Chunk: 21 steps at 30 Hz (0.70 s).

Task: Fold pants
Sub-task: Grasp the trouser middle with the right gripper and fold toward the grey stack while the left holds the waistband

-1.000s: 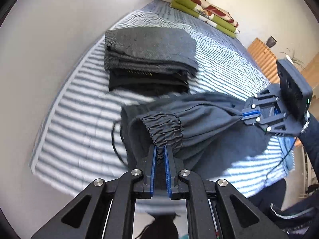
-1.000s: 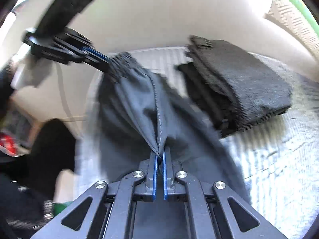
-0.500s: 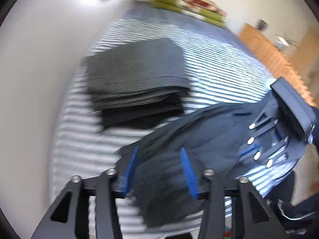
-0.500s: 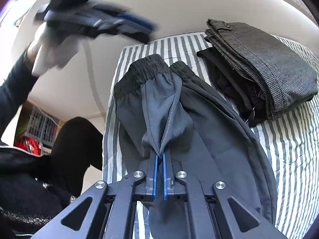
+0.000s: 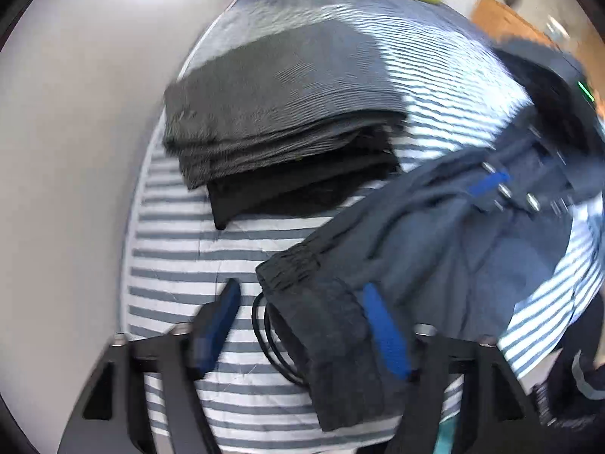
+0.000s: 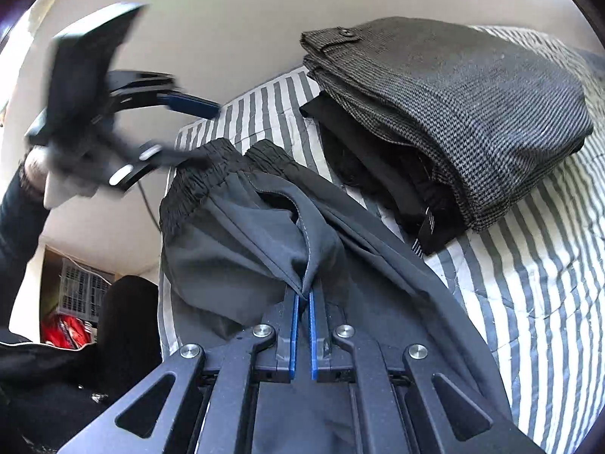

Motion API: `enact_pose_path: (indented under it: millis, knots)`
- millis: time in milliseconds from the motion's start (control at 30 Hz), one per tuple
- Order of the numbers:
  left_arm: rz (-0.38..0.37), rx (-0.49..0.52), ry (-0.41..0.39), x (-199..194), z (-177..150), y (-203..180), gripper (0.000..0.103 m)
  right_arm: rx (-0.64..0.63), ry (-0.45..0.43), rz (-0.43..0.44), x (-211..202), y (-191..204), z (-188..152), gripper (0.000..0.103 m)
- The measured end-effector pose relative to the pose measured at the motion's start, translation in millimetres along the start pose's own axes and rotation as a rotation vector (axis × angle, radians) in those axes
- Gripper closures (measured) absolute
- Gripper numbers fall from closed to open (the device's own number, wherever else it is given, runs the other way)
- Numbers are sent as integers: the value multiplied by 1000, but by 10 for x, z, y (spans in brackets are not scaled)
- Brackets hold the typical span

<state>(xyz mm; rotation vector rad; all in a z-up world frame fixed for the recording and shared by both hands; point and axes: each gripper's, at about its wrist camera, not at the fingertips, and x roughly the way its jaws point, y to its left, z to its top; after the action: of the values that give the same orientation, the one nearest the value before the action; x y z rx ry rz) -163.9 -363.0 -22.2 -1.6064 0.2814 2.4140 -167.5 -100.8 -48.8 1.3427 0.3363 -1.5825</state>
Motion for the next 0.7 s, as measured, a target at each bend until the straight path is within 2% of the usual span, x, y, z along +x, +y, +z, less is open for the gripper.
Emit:
enact_pose_path:
  millis: [167,200,233,300,367,400,500,567,633,700]
  knots:
    - [-10,199,8,151,52,-555,28,-10,8,-3,18,22,-2,99]
    - [-1,232,11,176,101,-620,33,-10,9,-6,10,33,3,99]
    - [15,264,22,249,102,-671,40,-11,9,-6,-5,50,0,99]
    - [-1,243,86,463,142,-669,90,-18,7,-7,-50,100,-19,99]
    - [-39,188,132,509,142,-585,97,-29,7,1,-94,148,-41,99]
    - [-68,177,142,451,127,-586,100,-39,7,1,-112,189,-55,99]
    - [-164,179,152,199,50,-681,100,-100,15,-1,-159,330,-96,99]
    - [-170,191,169,71,21,-714,100,-122,14,32,-203,363,-99,99]
    - [-146,192,191,92,60,-654,100,-124,7,52,-194,319,-71,99]
    - [-164,114,232,277,192,-433,98,-68,19,72,-63,136,32,99]
